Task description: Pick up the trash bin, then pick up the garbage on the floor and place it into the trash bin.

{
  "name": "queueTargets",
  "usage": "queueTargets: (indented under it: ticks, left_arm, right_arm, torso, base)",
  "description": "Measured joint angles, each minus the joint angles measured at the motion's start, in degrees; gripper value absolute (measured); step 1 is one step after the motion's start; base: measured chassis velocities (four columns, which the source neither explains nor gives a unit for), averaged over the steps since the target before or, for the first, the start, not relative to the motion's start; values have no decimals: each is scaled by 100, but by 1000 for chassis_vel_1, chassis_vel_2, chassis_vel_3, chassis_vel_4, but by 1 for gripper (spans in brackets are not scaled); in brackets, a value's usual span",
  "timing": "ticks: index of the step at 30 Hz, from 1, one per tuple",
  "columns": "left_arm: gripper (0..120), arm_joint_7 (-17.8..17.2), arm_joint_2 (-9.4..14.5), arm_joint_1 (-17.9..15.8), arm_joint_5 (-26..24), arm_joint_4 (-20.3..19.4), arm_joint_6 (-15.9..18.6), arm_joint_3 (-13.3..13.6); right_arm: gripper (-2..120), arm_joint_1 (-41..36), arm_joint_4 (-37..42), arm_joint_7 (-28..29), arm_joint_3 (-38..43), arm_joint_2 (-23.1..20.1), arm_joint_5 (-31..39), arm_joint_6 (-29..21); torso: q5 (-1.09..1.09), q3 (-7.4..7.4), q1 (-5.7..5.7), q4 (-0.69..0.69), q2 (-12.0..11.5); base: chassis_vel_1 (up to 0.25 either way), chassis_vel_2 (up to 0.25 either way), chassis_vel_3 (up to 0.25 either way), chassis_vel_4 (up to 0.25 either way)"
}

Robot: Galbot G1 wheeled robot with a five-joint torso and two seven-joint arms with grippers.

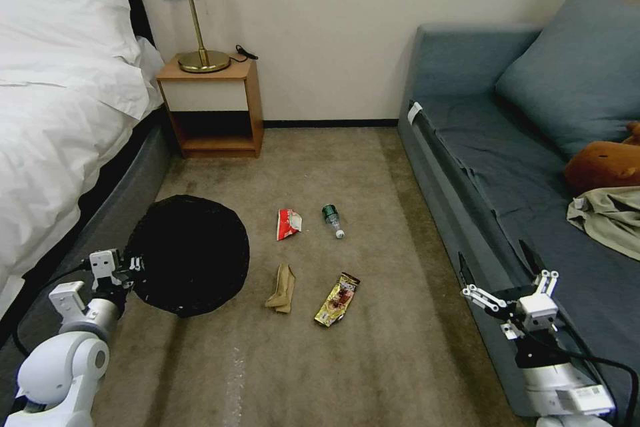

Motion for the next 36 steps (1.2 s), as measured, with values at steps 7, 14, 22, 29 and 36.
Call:
queueTargets:
  ticks: [7,14,22,29,36]
  left_arm:
    - [2,62,-106,138,61,-50,-96,29]
    - [2,122,-206,258,89,-81,-165,8]
    - [2,176,-356,354,313,-83,-272,-205]
    - [2,296,-317,380,469,30,-328,-458]
    - [2,421,-42,286,504,203,-133,-241]
  right_arm:
    - [100,84,146,350,-69,-806,575,-645]
    - [100,225,137,671,-326,-1520,1238,-1108]
    - [100,861,7,1355,-1453,-2687,2097,-2011]
    - [100,2314,-1100,2182,-3164,-3020,2663,-2438]
    - [100,3955,-2247,2644,-4986,-3200,3523,-2586]
  torso:
    - [0,0,0,0,0]
    - [1,0,0,-1,0]
    - [-1,0,0,0,0]
    - [0,0,0,0,0]
    - [-3,1,0,4,0]
  base:
    - [0,0,0,0]
    - [0,0,0,0]
    - [0,0,0,0]
    - [0,0,0,0]
    - [0,0,0,0]
